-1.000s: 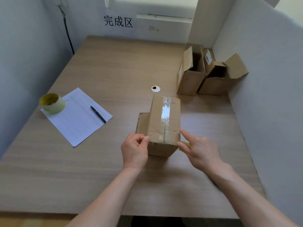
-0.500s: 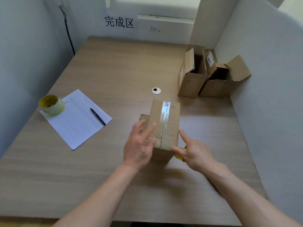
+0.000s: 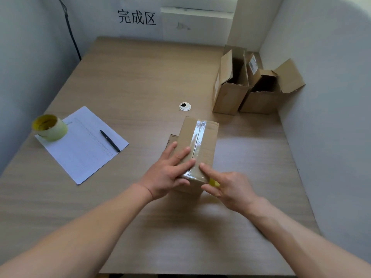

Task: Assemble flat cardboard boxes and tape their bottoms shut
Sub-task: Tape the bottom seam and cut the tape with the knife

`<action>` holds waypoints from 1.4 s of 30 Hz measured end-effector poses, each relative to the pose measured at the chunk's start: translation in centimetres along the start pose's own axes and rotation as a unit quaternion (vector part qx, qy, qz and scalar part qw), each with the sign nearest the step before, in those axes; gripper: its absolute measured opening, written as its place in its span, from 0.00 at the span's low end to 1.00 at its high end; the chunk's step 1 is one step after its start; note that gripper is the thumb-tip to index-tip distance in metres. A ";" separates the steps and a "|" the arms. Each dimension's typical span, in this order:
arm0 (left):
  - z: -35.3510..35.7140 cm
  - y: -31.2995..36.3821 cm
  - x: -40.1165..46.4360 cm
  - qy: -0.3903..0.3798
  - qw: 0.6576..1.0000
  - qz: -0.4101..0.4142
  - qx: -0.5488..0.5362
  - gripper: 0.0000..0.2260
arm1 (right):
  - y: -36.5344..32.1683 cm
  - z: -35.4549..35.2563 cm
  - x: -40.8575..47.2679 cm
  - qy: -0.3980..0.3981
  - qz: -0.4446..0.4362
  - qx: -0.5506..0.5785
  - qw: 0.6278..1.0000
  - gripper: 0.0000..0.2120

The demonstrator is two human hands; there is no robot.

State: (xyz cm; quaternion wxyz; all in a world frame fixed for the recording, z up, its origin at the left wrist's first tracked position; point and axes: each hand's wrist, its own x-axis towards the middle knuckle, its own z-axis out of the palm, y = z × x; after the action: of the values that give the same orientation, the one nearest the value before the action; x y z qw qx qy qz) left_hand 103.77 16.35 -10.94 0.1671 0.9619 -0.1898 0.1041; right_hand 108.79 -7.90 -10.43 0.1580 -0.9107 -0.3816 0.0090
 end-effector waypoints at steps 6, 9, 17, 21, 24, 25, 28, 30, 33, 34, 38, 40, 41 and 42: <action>-2.4 0.7 0.7 -0.094 0.993 -0.035 0.060 0.31 | 0.3 -0.4 0.0 -0.079 0.079 0.081 0.990 0.42; -3.8 2.7 3.1 -0.121 0.980 0.013 0.158 0.36 | 0.6 -1.4 -0.5 -0.135 0.133 0.189 0.963 0.43; -2.6 3.5 6.7 -0.260 0.961 0.066 0.061 0.42 | 3.3 -3.5 -2.2 -0.239 0.172 0.366 0.883 0.46; -2.1 3.9 8.1 -0.288 0.957 0.009 0.028 0.47 | 4.7 -6.1 0.9 -0.210 0.084 0.018 0.974 0.31; -1.5 4.8 9.4 -0.278 0.959 -0.053 -0.006 0.43 | 4.6 -7.2 2.3 -0.149 0.046 -0.060 0.986 0.13; -1.2 5.2 10.1 -0.275 0.959 -0.064 -0.010 0.41 | 4.4 -7.2 2.4 -0.141 0.039 -0.066 0.987 0.11; -0.8 5.8 12.3 -0.292 0.952 -0.086 0.017 0.34 | 4.5 -7.2 2.9 -0.101 0.033 -0.066 0.992 0.11; -1.0 6.0 13.2 -0.309 0.944 -0.116 0.030 0.29 | 4.4 -7.2 3.3 -0.078 0.023 -0.069 0.994 0.11; -0.9 6.1 13.8 -0.300 0.937 -0.176 0.018 0.22 | 3.9 -6.9 3.4 -0.058 0.011 -0.091 0.994 0.09; -0.7 6.2 13.8 -0.289 0.937 -0.194 0.013 0.21 | 3.9 -6.7 3.1 -0.040 0.011 -0.079 0.996 0.09; 0.2 6.1 13.2 -0.240 0.943 -0.231 -0.007 0.12 | 4.3 -4.8 -1.4 0.167 0.064 0.056 0.982 0.15; 0.4 6.1 12.8 -0.227 0.942 -0.246 -0.021 0.12 | 4.9 -2.6 -5.5 0.190 0.184 0.069 0.962 0.21; 0.4 6.1 12.8 -0.225 0.940 -0.253 -0.030 0.12 | 5.1 -1.1 -7.7 0.123 0.261 0.050 0.956 0.24; 0.3 6.1 12.8 -0.225 0.938 -0.260 -0.041 0.12 | 5.2 0.3 -9.7 0.022 0.322 0.016 0.946 0.27</action>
State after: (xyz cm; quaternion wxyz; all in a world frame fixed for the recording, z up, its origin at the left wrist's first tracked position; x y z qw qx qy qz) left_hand 112.92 6.70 -6.12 0.1806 0.9682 0.0303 -0.1703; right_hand 105.47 -17.98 -13.28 0.1691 -0.9825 -0.0639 0.0455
